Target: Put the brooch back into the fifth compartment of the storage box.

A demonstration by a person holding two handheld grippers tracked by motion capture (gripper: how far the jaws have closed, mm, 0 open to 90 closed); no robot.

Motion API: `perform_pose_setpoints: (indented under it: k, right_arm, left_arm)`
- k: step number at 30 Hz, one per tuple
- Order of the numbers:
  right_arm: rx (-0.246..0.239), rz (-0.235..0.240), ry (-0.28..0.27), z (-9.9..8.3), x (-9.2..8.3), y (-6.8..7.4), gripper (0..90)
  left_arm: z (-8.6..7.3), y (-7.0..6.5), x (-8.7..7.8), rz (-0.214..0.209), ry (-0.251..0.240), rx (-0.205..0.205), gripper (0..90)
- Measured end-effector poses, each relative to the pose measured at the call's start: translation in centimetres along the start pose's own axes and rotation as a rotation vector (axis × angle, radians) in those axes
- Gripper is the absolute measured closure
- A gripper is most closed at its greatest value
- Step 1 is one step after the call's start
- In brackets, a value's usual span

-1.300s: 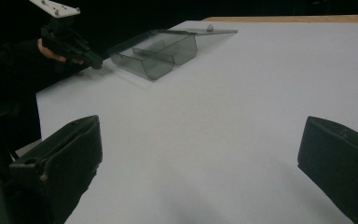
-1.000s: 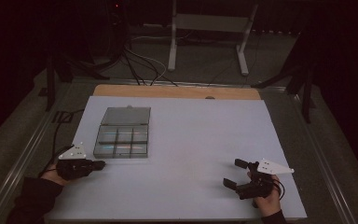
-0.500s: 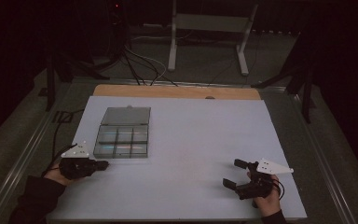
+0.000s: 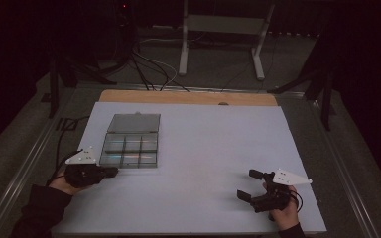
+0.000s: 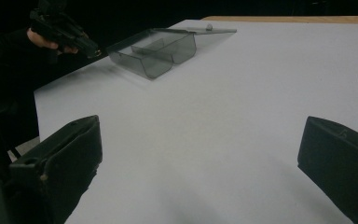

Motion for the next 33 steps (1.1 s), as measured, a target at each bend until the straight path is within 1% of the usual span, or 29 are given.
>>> perform_pose_setpoints:
  k: [2,6,8,10,13,16,18,20,22,23,25,27,28,31,33]
  right_arm:
    - [-0.005,-0.002,0.002,0.0,0.0,0.0,0.0]
    - [0.000,-0.002,0.001,0.0,0.0,0.0,0.0]
    - [-0.007,-0.002,0.002,0.0,0.0,0.0,0.0]
    - [-0.003,-0.002,0.003,0.0,0.0,0.0,0.0]
    - [-0.004,-0.003,0.003,0.0,0.0,0.0,0.0]
    - [-0.001,-0.002,0.003,0.0,0.0,0.0,0.0]
    - [-0.003,-0.003,0.004,0.0,0.0,0.0,0.0]
    - [-0.004,-0.002,0.004,0.0,0.0,0.0,0.0]
    - [0.000,-0.002,0.002,0.0,0.0,0.0,0.0]
    - [-0.002,-0.001,0.003,0.0,0.0,0.0,0.0]
    - [-0.008,-0.001,0.004,0.0,0.0,0.0,0.0]
    - [-0.001,-0.001,0.003,0.0,0.0,0.0,0.0]
    - [-0.002,-0.002,0.003,0.0,0.0,0.0,0.0]
    - [-0.005,-0.002,0.004,0.0,0.0,0.0,0.0]
    - [-0.001,-0.001,0.001,0.0,0.0,0.0,0.0]
  left_arm:
    - [0.2,0.0,-0.1,0.001,-0.009,-0.005,87.9]
    - [0.5,0.2,-0.4,0.011,-0.031,-0.014,87.9]
    - [0.7,0.3,-0.5,0.014,-0.045,-0.026,87.8]
    - [0.9,0.4,-0.5,0.018,-0.060,-0.046,87.8]
    - [1.3,0.5,-0.5,0.028,-0.071,-0.044,87.8]
    - [1.5,0.6,-0.6,0.033,-0.081,-0.053,87.8]
    - [1.7,0.8,-0.6,0.050,-0.080,-0.056,87.8]
    - [1.9,0.9,-0.6,0.043,-0.095,-0.077,87.8]
    - [2.1,1.0,-0.6,0.062,-0.090,-0.078,87.8]
    - [2.2,1.0,-0.6,0.058,-0.096,-0.082,87.8]
    - [2.5,1.0,-0.5,0.072,-0.099,-0.084,87.8]
    - [2.7,1.1,-0.4,0.072,-0.105,-0.096,87.8]
    - [2.9,1.3,-0.4,0.083,-0.110,-0.099,87.8]
    - [3.3,1.5,-0.4,0.077,-0.133,-0.117,87.8]
    - [3.5,1.6,-0.2,0.099,-0.133,-0.127,87.8]
Point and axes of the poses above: each handheld gripper's, and its own axes: x roughly forward along the jaws, z roughly out of its top, y roughly to its left, the point moved 6 cm from there along x, roughly forward along the jaws, and after that the axes turned 5 degrees about -z, right-handed, at the moved point
